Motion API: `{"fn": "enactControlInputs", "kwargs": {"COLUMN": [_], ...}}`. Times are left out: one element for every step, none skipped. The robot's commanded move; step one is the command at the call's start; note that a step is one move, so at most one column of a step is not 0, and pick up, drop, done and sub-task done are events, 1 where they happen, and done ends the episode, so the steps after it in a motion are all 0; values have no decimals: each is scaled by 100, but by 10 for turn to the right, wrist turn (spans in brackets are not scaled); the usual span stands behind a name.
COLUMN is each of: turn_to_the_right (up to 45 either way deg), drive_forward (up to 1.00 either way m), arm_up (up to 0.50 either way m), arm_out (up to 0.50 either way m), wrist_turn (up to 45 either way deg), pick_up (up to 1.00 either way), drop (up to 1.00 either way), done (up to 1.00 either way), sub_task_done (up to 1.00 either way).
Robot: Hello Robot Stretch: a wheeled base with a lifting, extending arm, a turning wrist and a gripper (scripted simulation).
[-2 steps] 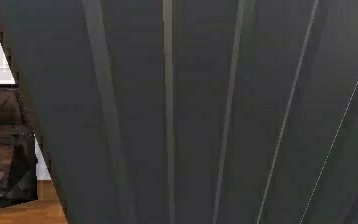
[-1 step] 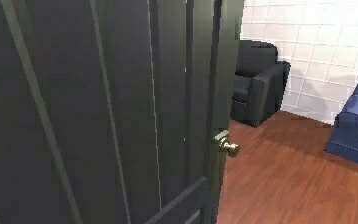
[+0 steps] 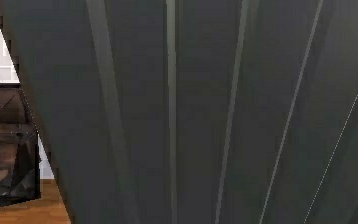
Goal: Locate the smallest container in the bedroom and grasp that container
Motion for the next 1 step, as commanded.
{"fn": "enactControlInputs", "kwargs": {"turn_to_the_right": [450], "drive_forward": [0], "arm_up": [0], "arm_out": [0], "wrist_turn": [0], "pick_up": [0], "drop": [0], "done": [0], "sub_task_done": [0]}}
